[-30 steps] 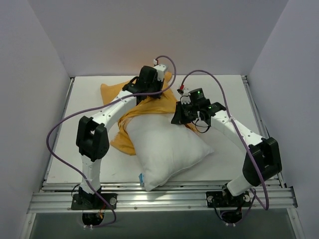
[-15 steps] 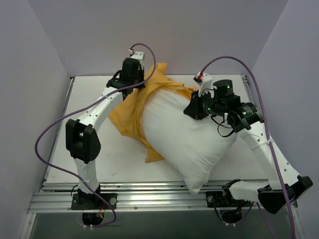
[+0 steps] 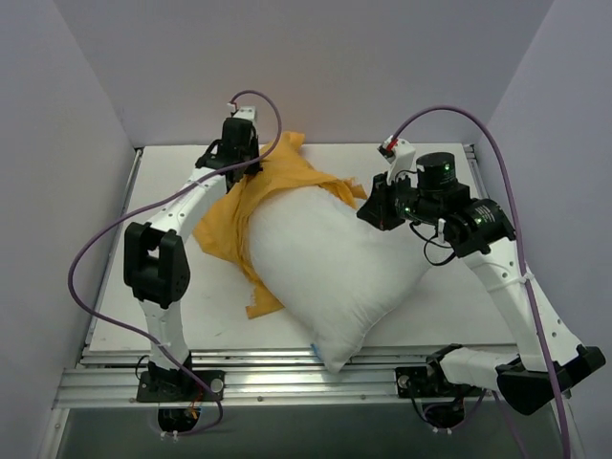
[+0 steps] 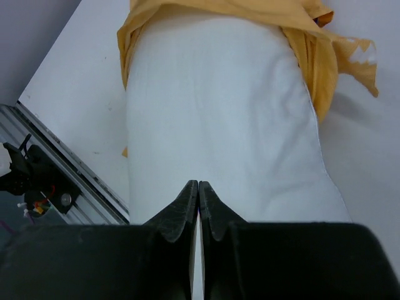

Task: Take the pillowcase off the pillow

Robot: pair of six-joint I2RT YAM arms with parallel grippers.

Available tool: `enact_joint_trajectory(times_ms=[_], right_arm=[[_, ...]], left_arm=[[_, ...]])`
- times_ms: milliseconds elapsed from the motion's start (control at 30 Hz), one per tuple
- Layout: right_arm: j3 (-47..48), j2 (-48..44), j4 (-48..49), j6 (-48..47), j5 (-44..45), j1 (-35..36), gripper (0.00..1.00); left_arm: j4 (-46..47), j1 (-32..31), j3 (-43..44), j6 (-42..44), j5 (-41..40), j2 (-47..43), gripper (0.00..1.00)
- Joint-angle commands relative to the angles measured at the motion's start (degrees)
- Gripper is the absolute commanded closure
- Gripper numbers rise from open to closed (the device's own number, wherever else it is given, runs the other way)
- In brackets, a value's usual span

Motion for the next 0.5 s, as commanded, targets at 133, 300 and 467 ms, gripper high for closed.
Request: enact_joint_trajectory(times_ms=[133, 300, 467], right_arm=[[-3.63, 7.86, 9.63, 7.36, 7.75, -0.32, 1.0], [-1.7, 12.08, 9.72, 5.17, 16.37, 2.58, 0.82], [-2.66, 11.91, 12.35, 2.01, 21.2, 13.11, 0.37]], left_arm=[[9.05, 2.56, -12.07, -5.04, 5.54, -14.31, 0.53], [8.79, 1.94, -21.04, -5.57, 6.87, -27.56, 0.17], [5.46, 1.24, -35.52, -6.71, 3.8, -41.29, 0.14]])
